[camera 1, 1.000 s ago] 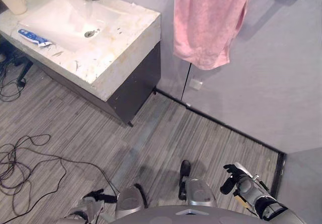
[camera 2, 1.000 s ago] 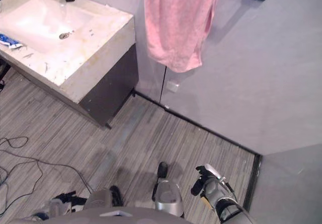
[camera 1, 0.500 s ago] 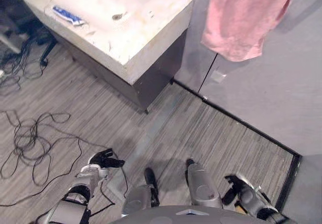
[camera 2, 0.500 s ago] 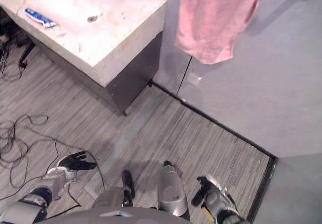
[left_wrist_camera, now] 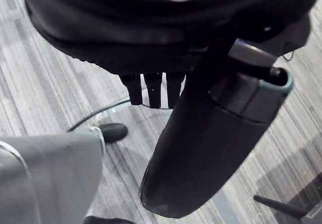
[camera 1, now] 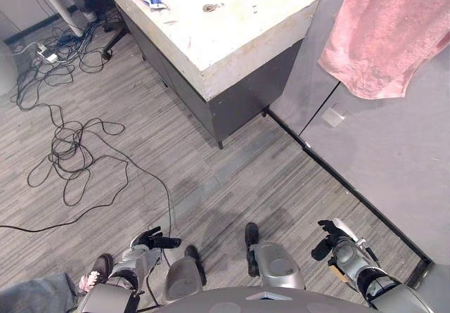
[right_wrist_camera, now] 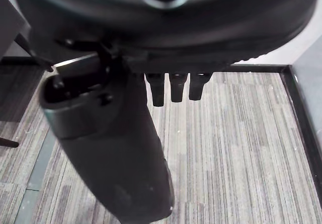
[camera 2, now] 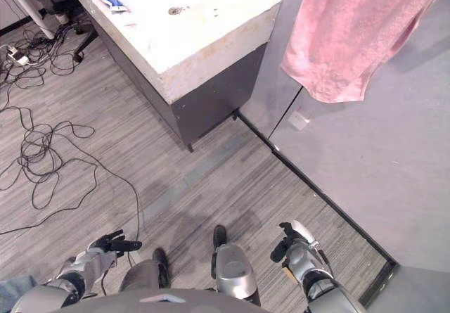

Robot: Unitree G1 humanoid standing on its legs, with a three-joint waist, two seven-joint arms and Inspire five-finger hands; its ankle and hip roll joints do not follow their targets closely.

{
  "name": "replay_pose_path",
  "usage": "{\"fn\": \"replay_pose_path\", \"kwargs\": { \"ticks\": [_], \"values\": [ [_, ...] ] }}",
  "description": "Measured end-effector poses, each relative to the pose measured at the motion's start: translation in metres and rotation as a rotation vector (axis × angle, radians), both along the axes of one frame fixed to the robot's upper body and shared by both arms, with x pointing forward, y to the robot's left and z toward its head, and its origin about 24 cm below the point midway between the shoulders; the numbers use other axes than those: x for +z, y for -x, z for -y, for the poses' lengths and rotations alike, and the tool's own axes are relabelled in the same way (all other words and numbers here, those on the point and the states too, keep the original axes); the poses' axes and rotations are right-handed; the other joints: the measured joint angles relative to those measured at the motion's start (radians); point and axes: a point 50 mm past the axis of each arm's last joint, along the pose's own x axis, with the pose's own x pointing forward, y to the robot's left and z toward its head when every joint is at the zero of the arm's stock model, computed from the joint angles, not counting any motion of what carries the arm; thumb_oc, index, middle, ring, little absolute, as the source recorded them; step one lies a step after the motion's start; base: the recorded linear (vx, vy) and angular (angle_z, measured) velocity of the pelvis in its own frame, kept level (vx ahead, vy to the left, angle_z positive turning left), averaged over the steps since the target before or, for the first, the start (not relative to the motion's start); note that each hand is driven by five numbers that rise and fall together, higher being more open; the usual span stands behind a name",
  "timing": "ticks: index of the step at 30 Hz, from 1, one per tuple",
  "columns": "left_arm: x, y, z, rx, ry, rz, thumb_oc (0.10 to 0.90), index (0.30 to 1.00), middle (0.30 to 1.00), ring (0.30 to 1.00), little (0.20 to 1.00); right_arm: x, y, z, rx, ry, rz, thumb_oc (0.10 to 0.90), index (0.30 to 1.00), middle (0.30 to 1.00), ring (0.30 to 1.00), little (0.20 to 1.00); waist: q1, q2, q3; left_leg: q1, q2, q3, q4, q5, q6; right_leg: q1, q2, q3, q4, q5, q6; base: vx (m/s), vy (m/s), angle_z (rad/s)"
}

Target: Organize the bathroom.

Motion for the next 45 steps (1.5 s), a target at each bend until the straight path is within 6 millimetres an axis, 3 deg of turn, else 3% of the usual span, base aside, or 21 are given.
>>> {"fn": "replay_pose_path", "kwargs": {
  "ticks": [3, 5, 7, 8, 9, 14, 16, 18, 20, 26, 28, 29, 30, 31, 33, 37, 39, 42, 43, 44, 45],
  "values": [
    [0.007, -0.021, 0.010, -0.062, -0.005, 0.060, 0.800, 0.900, 0.900, 0.900, 0.900, 0.005, -0.005, 0.007, -0.031, 0.003, 0.036, 0.800, 0.900, 0.900, 0.900, 0.900, -0.017, 0.029, 0.002, -0.015, -0.007, -0.047, -0.039, -0.060, -0.010, -0.102, -0.049, 0.021, 0.121, -0.034, 0.056, -0.14, 0.508, 0.22],
    [0.013, -0.033, 0.017, -0.094, -0.005, 0.101, 0.800, 0.900, 0.900, 0.900, 0.900, 0.007, -0.007, 0.008, -0.034, 0.011, 0.045, 0.800, 0.900, 0.900, 0.900, 0.900, -0.017, 0.049, 0.014, -0.022, -0.042, -0.053, -0.088, -0.104, -0.037, -0.157, -0.040, 0.145, 0.172, -0.066, 0.094, -0.15, 0.560, 0.33],
    [0.016, -0.044, 0.028, -0.108, 0.012, 0.131, 0.800, 0.900, 0.900, 0.900, 0.900, 0.007, -0.008, 0.009, -0.042, 0.017, 0.038, 0.800, 0.900, 0.900, 0.900, 0.900, -0.033, 0.058, 0.018, -0.051, -0.096, -0.035, -0.080, -0.109, 0.005, -0.175, -0.081, 0.202, 0.157, -0.047, 0.105, -0.10, 0.443, 0.46],
    [0.013, -0.042, 0.038, -0.110, 0.029, 0.126, 0.800, 0.900, 0.900, 0.900, 0.900, 0.011, -0.016, 0.009, -0.044, 0.012, 0.063, 0.800, 0.900, 0.900, 0.900, 0.900, -0.036, 0.082, 0.026, -0.080, -0.122, 0.040, -0.039, -0.118, 0.032, -0.172, -0.128, 0.210, 0.127, 0.003, 0.164, -0.08, 0.421, -0.01],
    [0.011, -0.038, 0.042, -0.111, 0.041, 0.113, 0.800, 0.900, 0.900, 0.900, 0.900, 0.013, -0.021, 0.007, -0.044, 0.003, 0.081, 0.800, 0.900, 0.900, 0.900, 0.900, -0.038, 0.096, 0.029, -0.086, -0.136, 0.051, -0.025, -0.127, 0.050, -0.159, -0.139, 0.226, 0.094, 0.023, 0.178, -0.04, 0.248, -0.14],
    [0.000, -0.010, 0.025, -0.094, 0.004, 0.052, 0.800, 0.900, 0.900, 0.900, 0.900, 0.011, -0.028, -0.019, 0.018, -0.081, 0.108, 0.800, 0.900, 0.900, 0.900, 0.900, -0.012, 0.095, 0.032, -0.103, -0.177, 0.089, 0.048, -0.174, 0.106, -0.111, -0.191, 0.188, -0.022, 0.132, 0.185, 0.02, 0.132, -0.17],
    [-0.007, 0.019, 0.005, -0.029, -0.037, -0.012, 0.800, 0.900, 0.900, 0.900, 0.900, 0.018, -0.041, -0.023, 0.103, -0.062, 0.094, 0.800, 0.900, 0.900, 0.900, 0.900, 0.031, 0.087, 0.039, -0.070, -0.146, 0.157, 0.009, -0.169, 0.114, -0.188, -0.145, 0.094, 0.057, 0.158, 0.194, 0.09, 0.029, -1.10],
    [-0.010, 0.043, -0.015, 0.018, -0.072, -0.073, 0.800, 0.900, 0.900, 0.900, 0.900, 0.025, -0.049, -0.024, 0.124, -0.072, 0.130, 0.800, 0.900, 0.900, 0.900, 0.900, 0.017, 0.083, 0.038, -0.047, -0.135, 0.166, -0.101, -0.109, 0.116, -0.189, -0.055, 0.050, 0.016, 0.115, 0.158, 0.08, -0.014, -0.36],
    [-0.004, 0.032, -0.021, 0.019, -0.088, -0.037, 0.800, 0.900, 0.900, 0.900, 0.900, 0.020, -0.038, -0.015, 0.099, -0.053, 0.096, 0.800, 0.900, 0.900, 0.900, 0.900, 0.015, 0.070, 0.048, -0.042, -0.168, 0.140, -0.155, -0.072, 0.115, -0.145, -0.046, 0.063, -0.050, 0.116, 0.148, 0.11, -0.029, 0.48],
    [0.004, 0.005, -0.005, -0.017, -0.049, 0.059, 0.800, 0.900, 0.900, 0.900, 0.900, 0.016, -0.028, -0.003, 0.026, -0.045, 0.097, 0.800, 0.900, 0.900, 0.900, 0.900, -0.015, 0.137, 0.076, 0.064, -0.158, 0.132, -0.246, -0.033, 0.072, -0.066, -0.013, 0.066, -0.063, 0.088, 0.099, 0.12, -0.091, 0.05],
    [0.005, 0.000, -0.004, -0.018, -0.046, 0.075, 0.800, 0.900, 0.900, 0.900, 0.900, 0.015, -0.027, -0.003, -0.002, -0.059, 0.108, 0.800, 0.900, 0.900, 0.900, 0.900, -0.016, 0.137, 0.074, 0.052, -0.140, 0.130, -0.188, -0.037, 0.039, -0.059, 0.006, 0.054, -0.049, 0.067, 0.080, 0.16, -0.084, -0.03],
    [0.016, -0.013, -0.017, -0.003, -0.084, 0.134, 0.800, 0.900, 0.900, 0.900, 0.900, 0.004, -0.019, -0.016, -0.079, -0.125, 0.086, 0.800, 0.900, 0.900, 0.900, 0.900, 0.000, 0.062, 0.082, -0.181, -0.079, 0.067, 0.368, -0.018, -0.114, -0.101, 0.035, 0.044, 0.205, -0.119, -0.039, 0.17, 0.083, -0.13],
    [0.016, -0.015, -0.015, -0.006, -0.086, 0.136, 0.800, 0.900, 0.900, 0.900, 0.900, -0.001, -0.011, -0.014, -0.106, -0.120, 0.057, 0.800, 0.900, 0.900, 0.900, 0.900, 0.008, 0.048, 0.071, -0.308, -0.061, -0.002, 0.579, 0.054, -0.082, -0.090, 0.050, 0.061, 0.230, -0.162, -0.034, 0.27, 0.207, -0.54],
    [0.013, -0.011, -0.013, -0.023, -0.081, 0.106, 0.800, 0.900, 0.900, 0.900, 0.900, -0.001, -0.010, -0.013, -0.129, -0.118, 0.068, 0.800, 0.900, 0.900, 0.900, 0.900, 0.030, 0.033, 0.060, -0.352, -0.049, -0.021, 0.596, 0.018, -0.022, -0.092, 0.059, 0.092, 0.228, -0.157, -0.019, 0.24, 0.328, -1.04],
    [0.013, -0.007, -0.018, -0.006, -0.094, 0.096, 0.800, 0.900, 0.900, 0.900, 0.900, 0.004, -0.013, -0.005, -0.162, -0.103, 0.116, 0.800, 0.900, 0.900, 0.900, 0.900, 0.041, 0.024, 0.044, -0.328, -0.049, -0.032, 0.326, -0.018, 0.043, -0.066, 0.091, 0.156, 0.196, -0.131, 0.028, 0.36, 0.504, -1.23],
    [0.011, -0.002, -0.020, 0.004, -0.109, 0.076, 0.800, 0.900, 0.900, 0.900, 0.900, 0.010, -0.009, 0.015, -0.328, -0.088, 0.189, 0.800, 0.900, 0.900, 0.900, 0.900, 0.019, 0.086, 0.018, -0.179, -0.034, -0.188, -0.253, 0.083, 0.033, -0.026, 0.186, 0.222, 0.161, -0.137, 0.058, 0.31, 0.539, -0.87],
    [0.018, -0.020, -0.019, 0.024, -0.135, 0.109, 0.800, 0.900, 0.900, 0.900, 0.900, 0.007, -0.003, 0.018, -0.384, -0.084, 0.183, 0.800, 0.900, 0.900, 0.900, 0.900, 0.023, 0.048, 0.036, -0.144, -0.086, -0.220, -0.171, 0.073, 0.074, -0.003, 0.202, 0.339, 0.195, -0.139, 0.039, 0.27, 0.705, -1.37],
    [0.013, -0.017, -0.012, 0.030, -0.126, 0.076, 0.800, 0.900, 0.900, 0.900, 0.900, 0.009, -0.006, 0.018, -0.460, -0.130, 0.224, 0.800, 0.900, 0.900, 0.900, 0.900, 0.025, 0.042, 0.043, -0.102, -0.143, -0.098, -0.136, 0.050, 0.081, 0.031, 0.179, 0.424, 0.150, -0.114, 0.074, 0.06, 0.410, -1.21],
    [0.013, -0.017, -0.011, 0.029, -0.125, 0.079, 0.800, 0.900, 0.900, 0.900, 0.900, 0.009, -0.004, 0.020, -0.470, -0.133, 0.225, 0.800, 0.900, 0.900, 0.900, 0.900, 0.034, 0.056, 0.049, -0.062, -0.138, -0.043, -0.199, 0.091, 0.103, 0.002, 0.172, 0.345, 0.168, -0.105, 0.114, 0.06, 0.630, -1.85],
    [0.018, -0.024, -0.013, 0.044, -0.141, 0.114, 0.800, 0.900, 0.900, 0.900, 0.900, 0.012, -0.013, 0.014, -0.461, -0.159, 0.254, 0.800, 0.900, 0.900, 0.900, 0.900, 0.072, 0.034, 0.070, -0.009, -0.124, 0.114, -0.238, 0.134, 0.122, -0.068, 0.044, 0.040, 0.249, -0.213, 0.092, 0.05, 0.585, -2.36],
    [0.016, -0.016, -0.014, 0.063, -0.141, 0.111, 0.800, 0.900, 0.900, 0.900, 0.900, 0.014, -0.016, 0.011, -0.442, -0.187, 0.258, 0.800, 0.900, 0.900, 0.900, 0.900, 0.088, 0.041, 0.071, -0.012, -0.126, 0.201, -0.231, 0.100, 0.153, -0.089, -0.071, -0.129, 0.257, -0.173, 0.058, 0.04, 0.384, -2.70]
  ]
}}
